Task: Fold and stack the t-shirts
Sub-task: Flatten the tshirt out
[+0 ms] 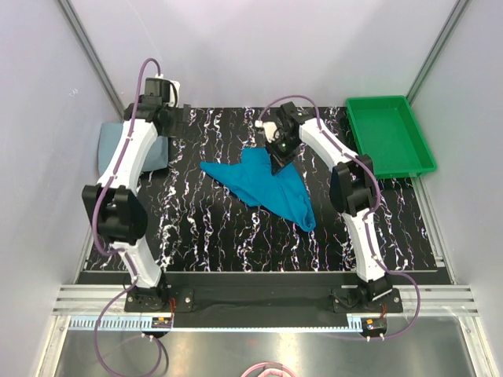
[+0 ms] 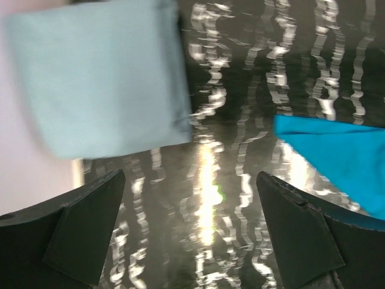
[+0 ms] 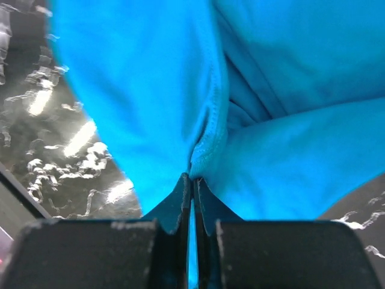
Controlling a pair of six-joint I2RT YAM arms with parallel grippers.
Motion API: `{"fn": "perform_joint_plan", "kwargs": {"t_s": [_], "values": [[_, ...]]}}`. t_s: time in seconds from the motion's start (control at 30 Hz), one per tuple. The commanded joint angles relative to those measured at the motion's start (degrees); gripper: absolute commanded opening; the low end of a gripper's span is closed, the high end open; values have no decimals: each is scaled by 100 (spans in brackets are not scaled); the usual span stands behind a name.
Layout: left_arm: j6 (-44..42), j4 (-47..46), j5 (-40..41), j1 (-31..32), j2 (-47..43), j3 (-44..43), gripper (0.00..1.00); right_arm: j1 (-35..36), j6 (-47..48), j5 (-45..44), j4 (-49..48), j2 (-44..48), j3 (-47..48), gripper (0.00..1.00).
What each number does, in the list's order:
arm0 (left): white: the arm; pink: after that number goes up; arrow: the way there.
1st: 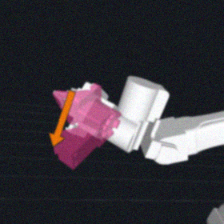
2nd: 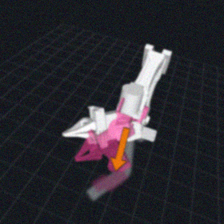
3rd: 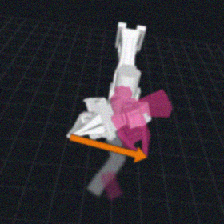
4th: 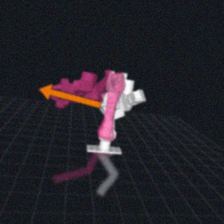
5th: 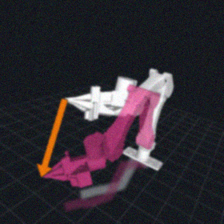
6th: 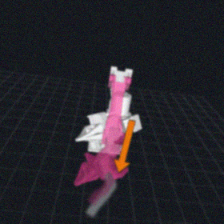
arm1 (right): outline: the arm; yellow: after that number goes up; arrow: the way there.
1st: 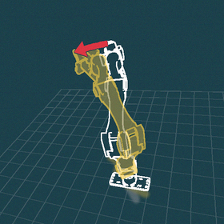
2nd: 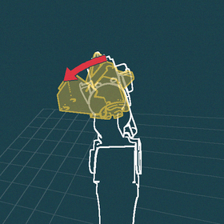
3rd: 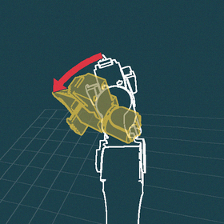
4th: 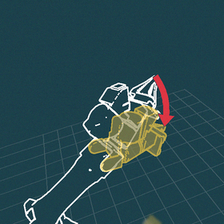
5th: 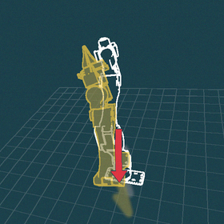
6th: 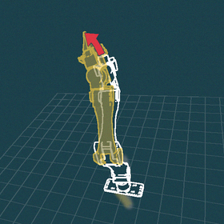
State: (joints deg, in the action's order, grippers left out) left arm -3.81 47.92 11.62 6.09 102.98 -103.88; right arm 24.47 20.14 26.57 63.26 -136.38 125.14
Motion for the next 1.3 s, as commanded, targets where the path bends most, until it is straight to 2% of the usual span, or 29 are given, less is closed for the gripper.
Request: {"fn": "perform_joint_plan", "kwargs": {"t_s": [0.0,0.17,0.23,0.37,0.47,0.6,0.7,0.77,0.8,0.83,0.93,0.97,1.07,1.1,1.2,1.27], "values": [[302,42,-1090,33,476,-484,99,312,235,129,370,727,983,3],[355,24,-934,24,952,-1221,99,927,587,42,1056,375,3056,2],[364,-2,-959,-37,1031,-1380,99,1252,745,-107,943,575,3183,1],[364,-20,-995,-169,987,-1452,99,1604,842,145,424,1270,2771,1],[566,-37,-986,-283,926,-1434,99,1631,746,620,537,1832,2595,0],[540,-55,-889,-319,1005,-1495,99,1561,1236,245,687,2737,1753,0],[566,-72,-889,-301,1075,-1548,99,1395,2244,-344,1257,3475,585,0],[566,-64,-889,-284,1102,-1557,99,1106,2799,-590,1750,3687,-539,0],[566,-38,-881,-257,1110,-1566,99,956,2837,-556,1751,3819,-961,0],[566,-29,-907,-240,1102,-1522,99,850,2881,-530,1585,4038,-1809,0],[540,94,-1431,-196,1093,-1373,99,700,3083,-714,1487,4049,-2851,0],[548,138,-1939,-178,1084,-1285,99,673,3066,-767,1496,3970,-2933,0],[654,218,-2461,-20,1180,-828,99,428,2838,-627,1592,3488,-2768,0],[567,313,-2541,111,1276,-758,96,314,2811,-574,1714,3234,-2611,0],[417,629,-2691,505,1803,-941,90,251,2635,-582,2153,2899,-2005,0],[250,736,-2752,726,2206,-1318,88,225,2513,-653,2164,2862,-1967,0]]}}
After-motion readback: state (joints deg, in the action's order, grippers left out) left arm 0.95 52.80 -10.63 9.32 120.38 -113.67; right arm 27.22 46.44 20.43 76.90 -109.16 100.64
